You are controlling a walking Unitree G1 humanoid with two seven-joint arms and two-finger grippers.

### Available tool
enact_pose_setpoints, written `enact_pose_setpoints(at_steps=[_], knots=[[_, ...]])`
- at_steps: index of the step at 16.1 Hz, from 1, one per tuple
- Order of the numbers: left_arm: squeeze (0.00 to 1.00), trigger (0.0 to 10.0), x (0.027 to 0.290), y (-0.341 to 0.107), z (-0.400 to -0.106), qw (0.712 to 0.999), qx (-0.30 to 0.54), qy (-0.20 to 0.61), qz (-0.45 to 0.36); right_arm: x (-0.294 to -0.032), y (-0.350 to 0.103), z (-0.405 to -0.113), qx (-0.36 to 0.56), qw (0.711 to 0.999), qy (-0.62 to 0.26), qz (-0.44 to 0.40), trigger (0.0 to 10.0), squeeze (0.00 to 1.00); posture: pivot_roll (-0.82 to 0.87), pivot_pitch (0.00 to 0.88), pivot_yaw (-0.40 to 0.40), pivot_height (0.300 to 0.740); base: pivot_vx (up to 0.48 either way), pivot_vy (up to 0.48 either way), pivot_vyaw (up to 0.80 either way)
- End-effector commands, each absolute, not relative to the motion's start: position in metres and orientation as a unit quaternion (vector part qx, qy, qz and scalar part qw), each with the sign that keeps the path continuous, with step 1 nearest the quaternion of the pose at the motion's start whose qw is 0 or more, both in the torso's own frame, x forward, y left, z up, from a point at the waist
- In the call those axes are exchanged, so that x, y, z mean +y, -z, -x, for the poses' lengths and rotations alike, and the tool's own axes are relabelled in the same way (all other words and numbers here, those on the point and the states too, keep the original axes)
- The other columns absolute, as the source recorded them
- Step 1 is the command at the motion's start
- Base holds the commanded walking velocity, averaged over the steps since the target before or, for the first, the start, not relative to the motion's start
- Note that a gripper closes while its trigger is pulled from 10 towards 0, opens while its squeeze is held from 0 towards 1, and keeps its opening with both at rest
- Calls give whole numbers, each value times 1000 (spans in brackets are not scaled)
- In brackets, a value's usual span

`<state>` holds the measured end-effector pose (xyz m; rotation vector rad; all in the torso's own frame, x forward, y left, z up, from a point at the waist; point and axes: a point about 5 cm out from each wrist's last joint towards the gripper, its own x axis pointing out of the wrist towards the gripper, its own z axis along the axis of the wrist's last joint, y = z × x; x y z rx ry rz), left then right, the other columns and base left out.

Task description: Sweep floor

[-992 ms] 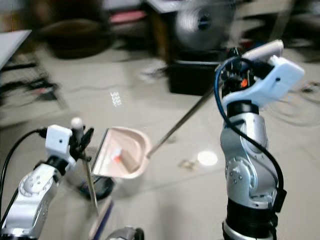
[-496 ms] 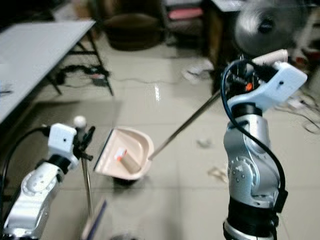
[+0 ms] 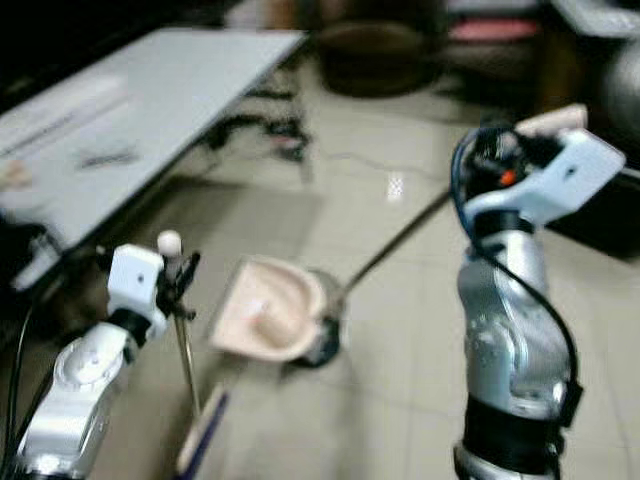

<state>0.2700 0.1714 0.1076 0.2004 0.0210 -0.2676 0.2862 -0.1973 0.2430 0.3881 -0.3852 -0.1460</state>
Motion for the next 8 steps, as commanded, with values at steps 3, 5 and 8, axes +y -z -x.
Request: enact_pose_setpoints(at_steps=[3,5,8], knots=[[0,10000,178,-112,-272,985,7,126,-115,-191,-252,-284,-215,952,57,-210,10000,0,-35,40,116,740,335,0,267],[0,10000,177,-111,-272,985,9,129,-115,-193,-252,-283,-218,951,60,-212,10000,0,-37,40,118,740,337,0,0],[0,10000,175,-110,-272,984,11,133,-115,-196,-253,-281,-223,948,64,-217,10000,0,-41,40,121,740,335,0,0]])
